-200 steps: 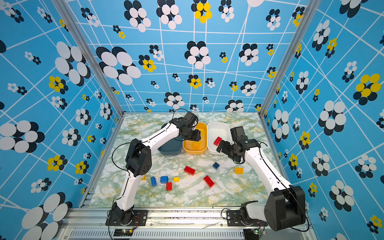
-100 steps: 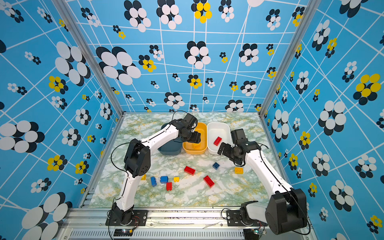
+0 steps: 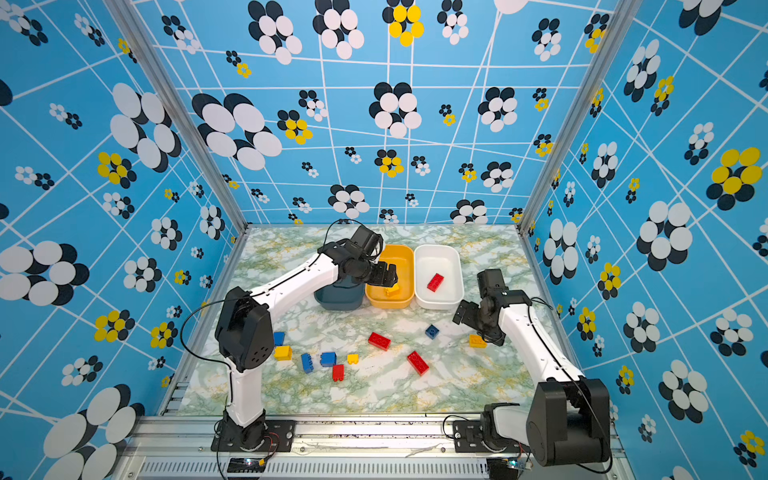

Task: Sort the legos into containers by color
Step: 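Raise the left gripper from the yellow tub while right gripper moves toward bricks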

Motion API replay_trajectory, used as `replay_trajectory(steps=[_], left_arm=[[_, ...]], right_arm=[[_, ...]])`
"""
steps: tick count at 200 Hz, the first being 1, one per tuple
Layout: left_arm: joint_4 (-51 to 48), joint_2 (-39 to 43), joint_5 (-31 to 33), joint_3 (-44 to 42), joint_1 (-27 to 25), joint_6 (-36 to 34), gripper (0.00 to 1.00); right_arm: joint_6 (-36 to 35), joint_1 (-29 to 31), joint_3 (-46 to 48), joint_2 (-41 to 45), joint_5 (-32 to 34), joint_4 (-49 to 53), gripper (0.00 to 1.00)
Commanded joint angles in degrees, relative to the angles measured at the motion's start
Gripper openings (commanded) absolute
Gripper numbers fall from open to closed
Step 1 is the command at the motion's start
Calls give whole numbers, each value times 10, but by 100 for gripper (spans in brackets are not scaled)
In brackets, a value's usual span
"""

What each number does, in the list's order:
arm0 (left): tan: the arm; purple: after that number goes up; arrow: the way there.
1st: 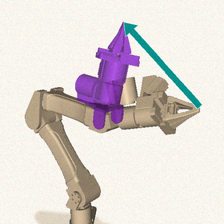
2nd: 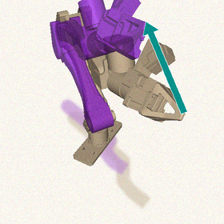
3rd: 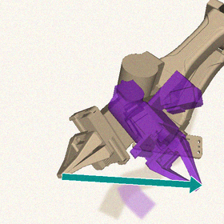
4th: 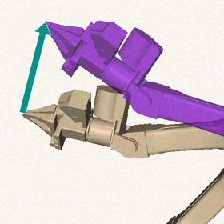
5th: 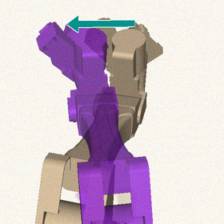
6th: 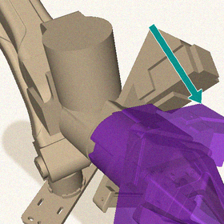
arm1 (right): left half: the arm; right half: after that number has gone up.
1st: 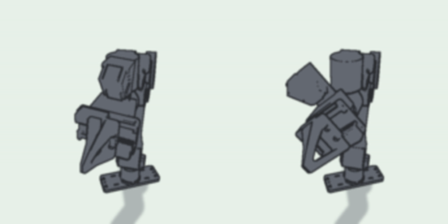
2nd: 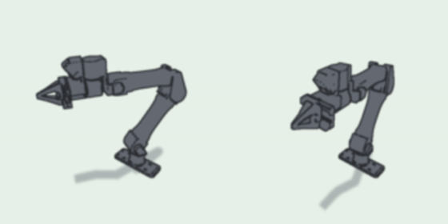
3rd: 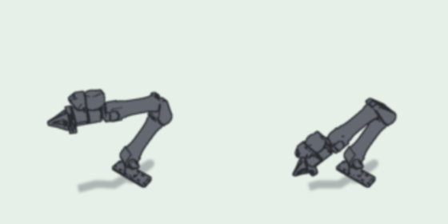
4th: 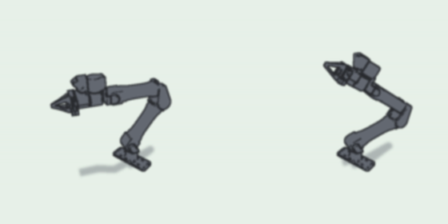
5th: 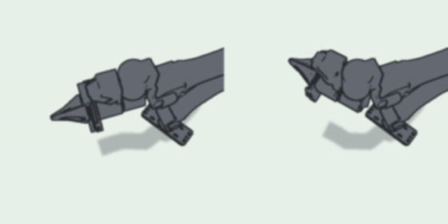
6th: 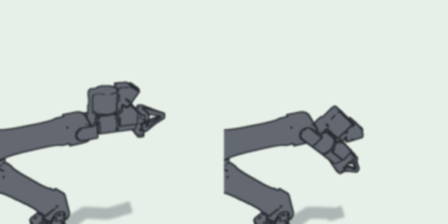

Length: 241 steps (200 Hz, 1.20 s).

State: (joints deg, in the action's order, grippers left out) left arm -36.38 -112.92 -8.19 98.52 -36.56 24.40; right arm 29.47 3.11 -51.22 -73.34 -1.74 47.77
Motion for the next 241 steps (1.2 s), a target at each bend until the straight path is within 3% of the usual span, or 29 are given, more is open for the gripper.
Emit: replay_trajectory(steps=[1,93,241], left_arm=[[13,41,2,-29,14,9,96],[12,107,8,-89,45,10,97],[17,120,4,-115,68,17,97]], right_arm=[[-16,-16,19,7,11,2,99],[-56,-41,53,-42,4,-63,99],[-73,-39,48,-122,-36,-103,94]])
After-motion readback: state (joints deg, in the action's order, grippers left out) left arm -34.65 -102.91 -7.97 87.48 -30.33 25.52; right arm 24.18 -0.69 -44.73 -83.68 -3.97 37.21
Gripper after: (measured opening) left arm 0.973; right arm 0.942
